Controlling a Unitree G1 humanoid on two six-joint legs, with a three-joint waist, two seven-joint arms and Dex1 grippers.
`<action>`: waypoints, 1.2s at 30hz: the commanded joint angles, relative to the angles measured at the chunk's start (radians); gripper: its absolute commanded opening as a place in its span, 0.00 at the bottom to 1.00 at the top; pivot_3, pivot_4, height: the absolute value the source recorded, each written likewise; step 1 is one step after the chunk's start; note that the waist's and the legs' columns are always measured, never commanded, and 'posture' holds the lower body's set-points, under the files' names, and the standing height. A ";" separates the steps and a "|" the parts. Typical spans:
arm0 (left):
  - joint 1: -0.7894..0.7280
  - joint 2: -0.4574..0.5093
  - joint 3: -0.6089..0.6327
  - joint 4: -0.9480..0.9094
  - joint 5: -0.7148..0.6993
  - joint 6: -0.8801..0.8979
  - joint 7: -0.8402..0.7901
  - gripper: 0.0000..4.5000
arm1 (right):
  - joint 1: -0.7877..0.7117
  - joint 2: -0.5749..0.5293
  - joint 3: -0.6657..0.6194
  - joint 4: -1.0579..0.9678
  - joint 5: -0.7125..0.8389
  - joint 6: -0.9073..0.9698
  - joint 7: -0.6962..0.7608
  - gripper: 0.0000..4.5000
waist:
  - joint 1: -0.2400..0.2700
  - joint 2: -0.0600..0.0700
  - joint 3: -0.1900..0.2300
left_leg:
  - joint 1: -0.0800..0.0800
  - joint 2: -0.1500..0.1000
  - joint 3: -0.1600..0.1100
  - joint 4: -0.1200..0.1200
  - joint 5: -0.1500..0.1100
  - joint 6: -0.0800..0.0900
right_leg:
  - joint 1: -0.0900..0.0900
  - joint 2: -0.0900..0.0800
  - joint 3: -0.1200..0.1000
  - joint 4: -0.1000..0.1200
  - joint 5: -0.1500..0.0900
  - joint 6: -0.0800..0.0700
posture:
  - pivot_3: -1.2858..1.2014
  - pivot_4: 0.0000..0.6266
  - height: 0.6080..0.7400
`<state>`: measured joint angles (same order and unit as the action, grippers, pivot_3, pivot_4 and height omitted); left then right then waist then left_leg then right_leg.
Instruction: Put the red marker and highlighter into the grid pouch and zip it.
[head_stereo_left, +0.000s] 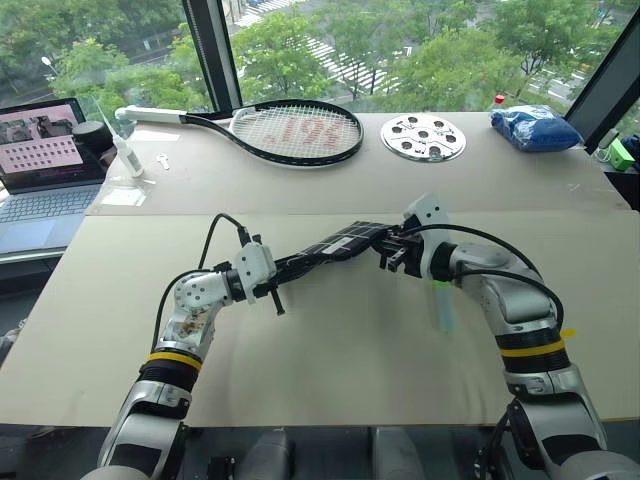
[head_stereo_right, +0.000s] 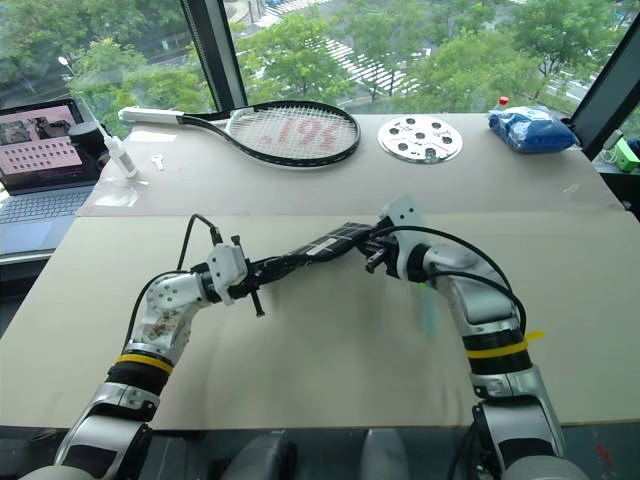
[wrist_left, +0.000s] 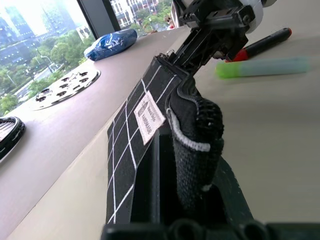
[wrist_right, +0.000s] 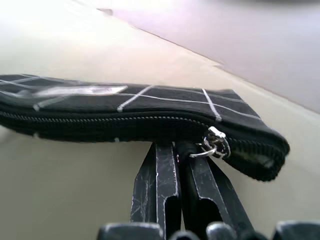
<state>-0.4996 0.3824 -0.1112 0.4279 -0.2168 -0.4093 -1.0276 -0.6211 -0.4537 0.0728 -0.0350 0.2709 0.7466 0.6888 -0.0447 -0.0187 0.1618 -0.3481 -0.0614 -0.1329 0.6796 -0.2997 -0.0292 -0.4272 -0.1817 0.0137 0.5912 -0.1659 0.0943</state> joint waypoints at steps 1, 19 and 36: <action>-0.002 -0.007 0.012 -0.033 -0.009 -0.003 0.010 0.00 | -0.049 0.031 0.021 -0.154 0.074 0.062 0.022 0.01 | -0.001 0.000 0.000 | 0.000 0.000 0.000 0.000 0.000 0.000 | 0.000 0.000 0.000 0.000 0.000 0.000 | 0.52 0.24 1.00; 0.017 -0.016 0.016 -0.066 -0.011 0.013 0.008 0.00 | -0.063 -0.092 0.114 -0.009 -0.173 -0.029 -0.090 0.01 | 0.000 0.000 0.000 | -0.001 0.000 0.000 0.000 0.001 -0.001 | -0.001 0.000 0.000 0.000 0.000 0.000 | 0.52 0.24 1.00; 0.032 -0.016 0.018 -0.086 -0.013 0.027 0.001 0.00 | 0.124 -0.010 0.191 -0.310 -0.183 0.204 -0.185 0.01 | 0.007 0.000 0.000 | -0.002 0.000 0.000 0.001 0.000 0.000 | -0.001 0.000 0.000 0.000 0.000 0.000 | 0.52 0.24 1.00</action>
<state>-0.4585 0.3692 -0.0963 0.3669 -0.2164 -0.3877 -1.0287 -0.4592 -0.4619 0.3253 -0.3479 0.0970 0.9673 0.5237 -0.0377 -0.0188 0.1619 -0.3501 -0.0618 -0.1334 0.6806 -0.2995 -0.0296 -0.4283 -0.1818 0.0136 0.5912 -0.1656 0.0944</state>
